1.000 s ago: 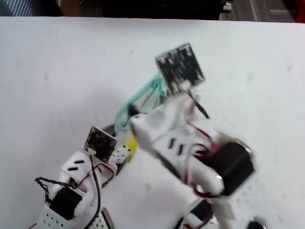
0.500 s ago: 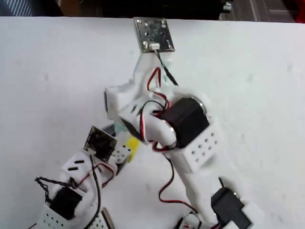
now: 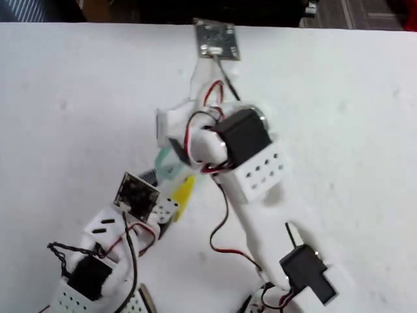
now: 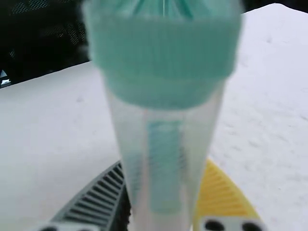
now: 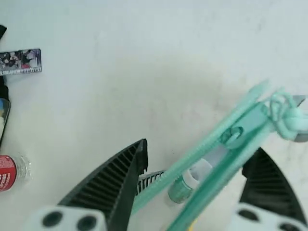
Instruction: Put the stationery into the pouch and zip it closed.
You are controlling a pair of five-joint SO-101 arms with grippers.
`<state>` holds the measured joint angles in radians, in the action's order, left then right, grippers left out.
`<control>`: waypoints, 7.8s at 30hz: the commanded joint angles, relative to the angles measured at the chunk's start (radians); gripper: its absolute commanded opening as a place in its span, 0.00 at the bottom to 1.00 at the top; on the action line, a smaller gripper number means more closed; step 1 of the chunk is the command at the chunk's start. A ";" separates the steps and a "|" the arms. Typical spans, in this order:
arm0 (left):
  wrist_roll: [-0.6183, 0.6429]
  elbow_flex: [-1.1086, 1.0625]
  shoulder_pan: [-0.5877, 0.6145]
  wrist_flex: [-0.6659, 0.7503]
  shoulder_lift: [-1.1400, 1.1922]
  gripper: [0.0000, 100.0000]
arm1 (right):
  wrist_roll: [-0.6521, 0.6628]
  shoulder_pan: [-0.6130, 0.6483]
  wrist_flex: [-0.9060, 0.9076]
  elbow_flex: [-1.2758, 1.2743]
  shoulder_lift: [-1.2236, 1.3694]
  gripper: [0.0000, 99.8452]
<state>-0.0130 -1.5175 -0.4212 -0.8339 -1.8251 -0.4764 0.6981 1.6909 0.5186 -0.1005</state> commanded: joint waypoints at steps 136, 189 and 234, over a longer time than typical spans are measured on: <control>-0.348 0.040 -0.282 0.130 0.005 0.28 | 1.732 -0.039 -0.122 -1.283 -1.636 0.02; -0.143 0.115 -0.302 0.075 0.004 0.27 | 1.524 -0.094 -0.219 -1.401 -1.696 0.02; -0.258 0.292 -0.400 -0.051 0.004 0.01 | 1.608 0.240 -0.148 -0.870 -1.241 0.02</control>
<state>-0.2846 -1.2658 -0.8109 -0.9459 -1.8236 1.1393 0.9145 1.5896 -0.4051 -1.3495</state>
